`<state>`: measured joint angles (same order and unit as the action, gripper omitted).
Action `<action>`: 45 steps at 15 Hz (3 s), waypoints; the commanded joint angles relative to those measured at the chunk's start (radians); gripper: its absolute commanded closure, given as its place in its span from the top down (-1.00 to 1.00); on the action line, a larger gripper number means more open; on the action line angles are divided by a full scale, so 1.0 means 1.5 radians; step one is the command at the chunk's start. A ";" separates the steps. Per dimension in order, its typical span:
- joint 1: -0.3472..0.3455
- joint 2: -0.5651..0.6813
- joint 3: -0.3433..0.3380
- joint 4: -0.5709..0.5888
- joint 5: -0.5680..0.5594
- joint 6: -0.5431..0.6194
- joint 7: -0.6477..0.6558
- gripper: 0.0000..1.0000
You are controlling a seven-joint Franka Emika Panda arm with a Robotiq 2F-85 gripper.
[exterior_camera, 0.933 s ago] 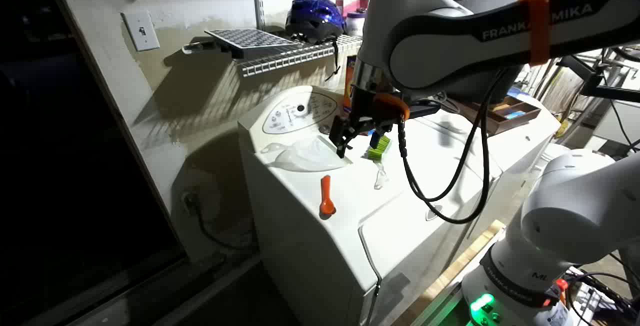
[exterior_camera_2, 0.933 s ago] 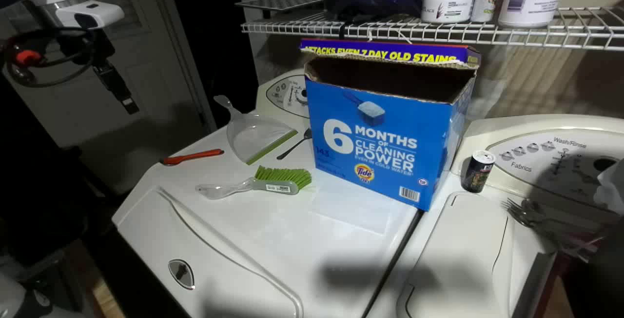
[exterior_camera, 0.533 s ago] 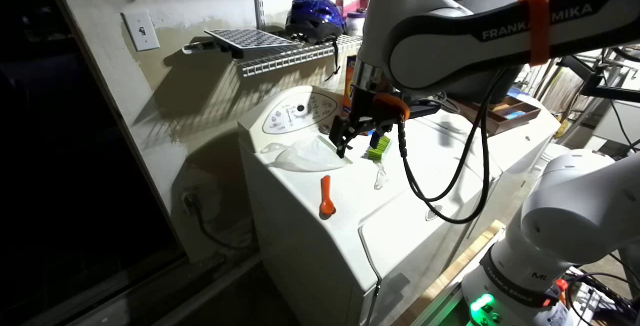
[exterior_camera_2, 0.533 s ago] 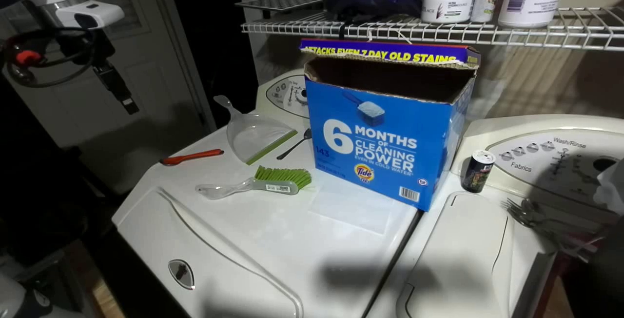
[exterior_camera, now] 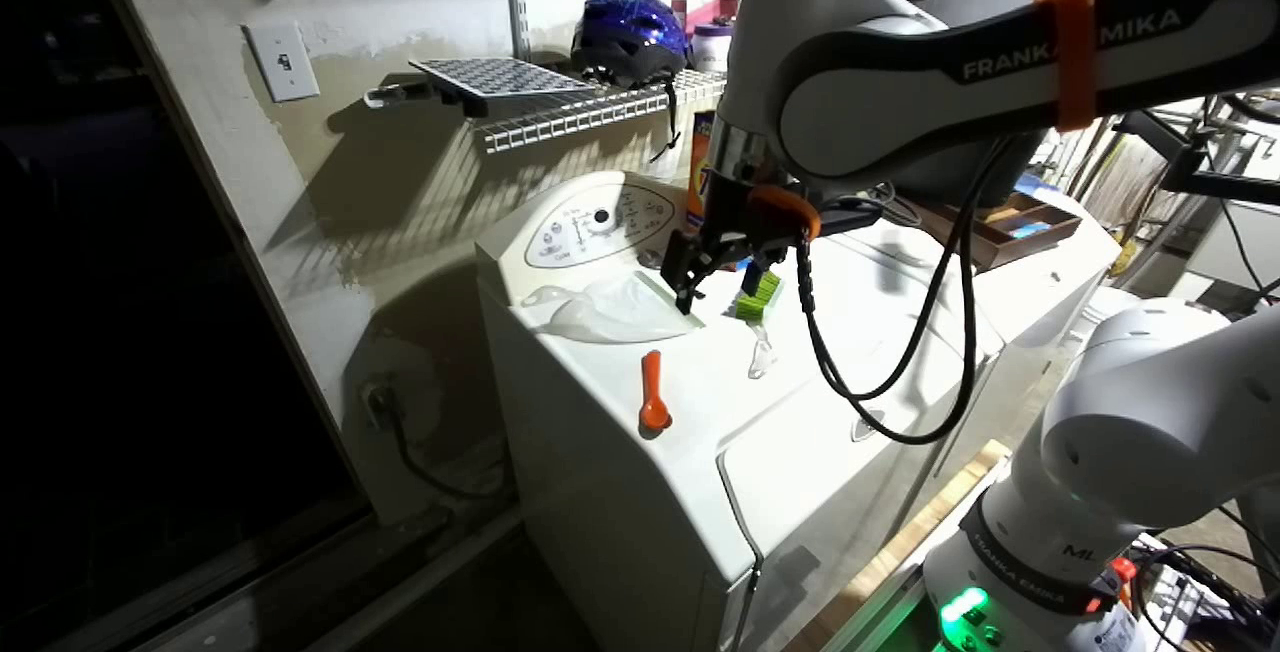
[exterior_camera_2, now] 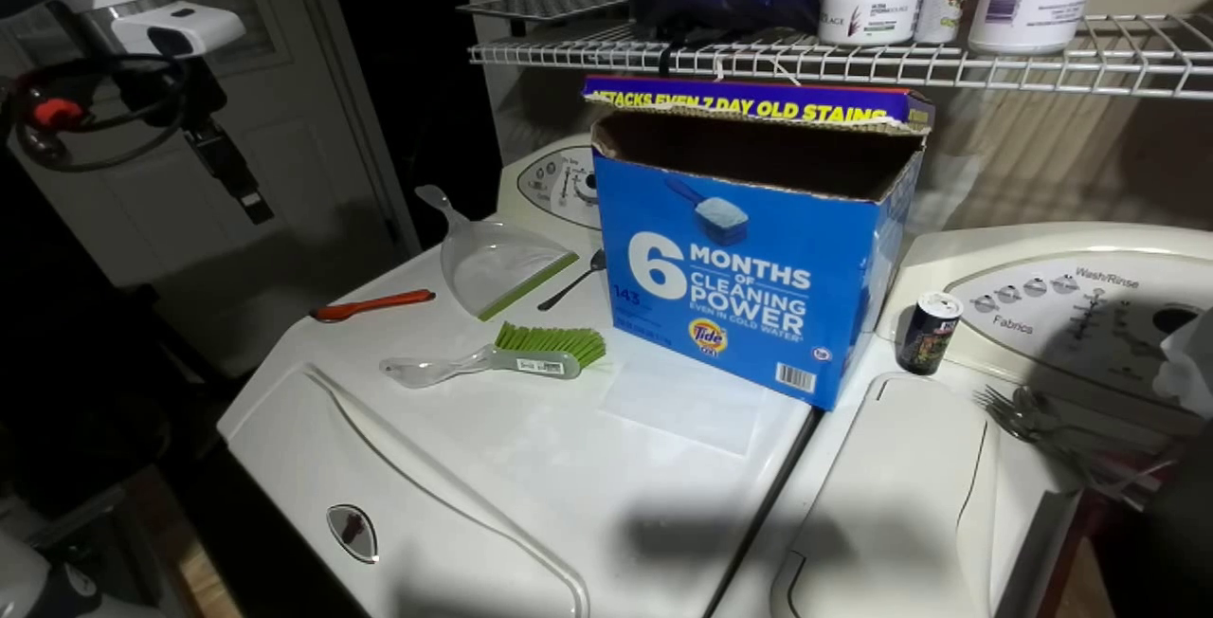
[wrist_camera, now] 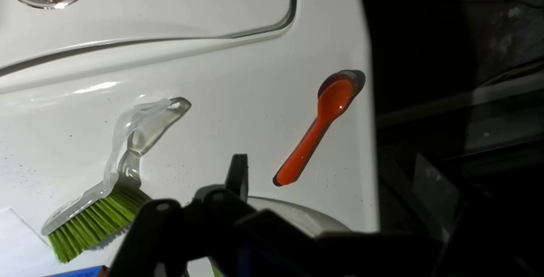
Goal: Turn the hand broom over and make it stand on its bristles
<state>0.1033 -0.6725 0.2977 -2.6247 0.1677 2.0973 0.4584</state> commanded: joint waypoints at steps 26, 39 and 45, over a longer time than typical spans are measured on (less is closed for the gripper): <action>-0.156 0.043 -0.057 -0.088 -0.148 0.094 0.062 1.00; -0.175 0.123 -0.055 -0.071 -0.158 0.116 0.113 1.00; -0.177 0.138 -0.050 -0.081 -0.186 0.196 0.149 1.00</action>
<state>-0.1511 -0.4927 0.2253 -2.7536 -0.0734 2.3434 0.6318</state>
